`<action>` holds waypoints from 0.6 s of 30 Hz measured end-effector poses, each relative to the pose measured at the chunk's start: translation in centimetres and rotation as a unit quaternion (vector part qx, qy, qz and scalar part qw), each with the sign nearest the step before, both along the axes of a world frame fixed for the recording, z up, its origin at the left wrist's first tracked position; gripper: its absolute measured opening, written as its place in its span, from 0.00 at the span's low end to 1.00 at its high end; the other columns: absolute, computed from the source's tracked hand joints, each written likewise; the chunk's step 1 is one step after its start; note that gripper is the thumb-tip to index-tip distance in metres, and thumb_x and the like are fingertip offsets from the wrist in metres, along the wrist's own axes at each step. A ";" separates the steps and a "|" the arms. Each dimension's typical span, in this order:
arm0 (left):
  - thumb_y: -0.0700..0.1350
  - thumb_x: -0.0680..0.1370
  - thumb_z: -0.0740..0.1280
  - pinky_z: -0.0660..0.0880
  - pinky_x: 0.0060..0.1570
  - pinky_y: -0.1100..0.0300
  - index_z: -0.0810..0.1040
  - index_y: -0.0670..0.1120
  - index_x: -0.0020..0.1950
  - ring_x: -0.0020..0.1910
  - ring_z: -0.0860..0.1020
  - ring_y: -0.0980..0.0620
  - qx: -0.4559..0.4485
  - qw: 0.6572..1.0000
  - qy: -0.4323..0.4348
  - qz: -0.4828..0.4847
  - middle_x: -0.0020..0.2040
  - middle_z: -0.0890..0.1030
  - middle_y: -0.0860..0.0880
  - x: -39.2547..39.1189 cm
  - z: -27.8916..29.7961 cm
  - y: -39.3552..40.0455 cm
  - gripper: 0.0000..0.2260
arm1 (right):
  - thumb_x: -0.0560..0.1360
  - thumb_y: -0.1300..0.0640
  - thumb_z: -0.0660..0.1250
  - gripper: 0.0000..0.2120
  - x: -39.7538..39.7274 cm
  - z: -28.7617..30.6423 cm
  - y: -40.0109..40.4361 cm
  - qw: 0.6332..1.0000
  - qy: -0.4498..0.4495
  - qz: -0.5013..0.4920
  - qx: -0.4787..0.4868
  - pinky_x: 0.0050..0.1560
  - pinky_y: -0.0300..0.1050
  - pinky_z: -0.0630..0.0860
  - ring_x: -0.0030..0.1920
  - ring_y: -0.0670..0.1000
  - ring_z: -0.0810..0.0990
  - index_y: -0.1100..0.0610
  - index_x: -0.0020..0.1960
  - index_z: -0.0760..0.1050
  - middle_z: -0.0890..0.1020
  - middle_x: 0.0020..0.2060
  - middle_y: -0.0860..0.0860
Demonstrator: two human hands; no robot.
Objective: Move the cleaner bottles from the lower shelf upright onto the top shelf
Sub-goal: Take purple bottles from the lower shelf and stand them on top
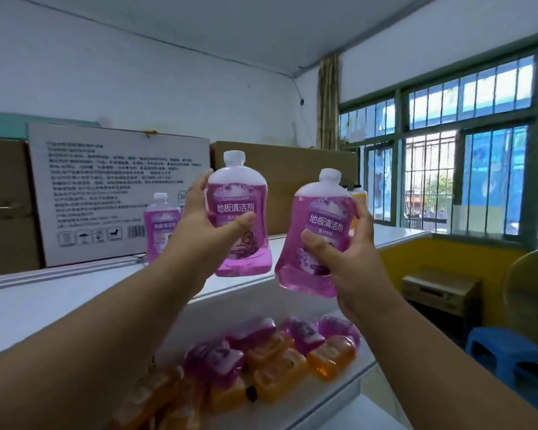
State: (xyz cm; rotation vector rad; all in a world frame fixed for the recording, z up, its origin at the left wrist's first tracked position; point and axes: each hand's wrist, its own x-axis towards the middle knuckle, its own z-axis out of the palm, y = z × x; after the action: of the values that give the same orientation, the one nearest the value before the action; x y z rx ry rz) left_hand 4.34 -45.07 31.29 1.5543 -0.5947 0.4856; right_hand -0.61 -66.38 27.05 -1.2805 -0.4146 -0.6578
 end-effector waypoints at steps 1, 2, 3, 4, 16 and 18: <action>0.43 0.70 0.78 0.81 0.48 0.44 0.63 0.67 0.69 0.49 0.84 0.53 0.010 1.000 -0.012 0.010 0.56 0.81 0.50 1.5 0.4 -0.3 0.37 | 0.61 0.49 0.82 0.43 1.4 0.6 -0.2 1.000 -0.003 -0.013 -0.020 0.48 0.56 0.82 0.53 0.49 0.83 0.28 0.66 0.61 0.81 0.51 0.42; 0.42 0.70 0.79 0.82 0.48 0.43 0.64 0.67 0.69 0.48 0.84 0.54 0.021 0.999 -0.018 0.024 0.55 0.81 0.51 2.8 0.6 -0.6 0.37 | 0.59 0.46 0.82 0.45 2.7 1.0 -0.4 0.999 -0.005 -0.023 -0.038 0.49 0.55 0.82 0.54 0.48 0.83 0.29 0.67 0.61 0.80 0.53 0.43; 0.42 0.69 0.79 0.82 0.47 0.43 0.64 0.66 0.68 0.47 0.84 0.53 0.030 0.999 -0.021 0.040 0.55 0.80 0.51 4.2 0.8 -0.8 0.37 | 0.57 0.44 0.82 0.47 4.1 1.4 -0.6 0.998 -0.006 -0.026 -0.051 0.50 0.54 0.82 0.54 0.48 0.83 0.30 0.68 0.60 0.79 0.55 0.45; 0.42 0.68 0.80 0.82 0.47 0.42 0.64 0.65 0.68 0.48 0.84 0.52 0.038 0.997 -0.022 0.057 0.55 0.79 0.51 5.5 0.9 -1.0 0.37 | 0.56 0.43 0.82 0.48 5.5 1.6 -1.0 0.998 -0.005 -0.023 -0.060 0.49 0.54 0.82 0.54 0.48 0.83 0.32 0.69 0.60 0.78 0.57 0.46; 0.42 0.69 0.79 0.80 0.52 0.47 0.57 0.65 0.65 0.51 0.81 0.51 0.121 0.944 0.051 0.304 0.58 0.80 0.46 16.7 -2.2 -2.1 0.39 | 0.61 0.49 0.83 0.45 23.7 2.6 -2.7 0.961 -0.044 0.028 -0.270 0.46 0.36 0.78 0.50 0.43 0.79 0.31 0.63 0.55 0.73 0.53 0.36; 0.43 0.69 0.80 0.82 0.51 0.47 0.58 0.64 0.64 0.51 0.82 0.50 0.116 0.937 0.064 0.324 0.58 0.81 0.46 17.4 -2.9 -2.1 0.38 | 0.61 0.49 0.83 0.45 25.9 2.4 -2.4 0.953 -0.043 0.048 -0.297 0.40 0.30 0.75 0.47 0.41 0.80 0.31 0.63 0.54 0.72 0.51 0.34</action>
State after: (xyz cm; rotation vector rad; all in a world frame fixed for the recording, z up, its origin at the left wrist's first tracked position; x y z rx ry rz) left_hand 21.71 -47.20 28.38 1.9891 -0.0154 0.8211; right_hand 25.25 -68.80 29.44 -1.7903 -0.7817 -0.5226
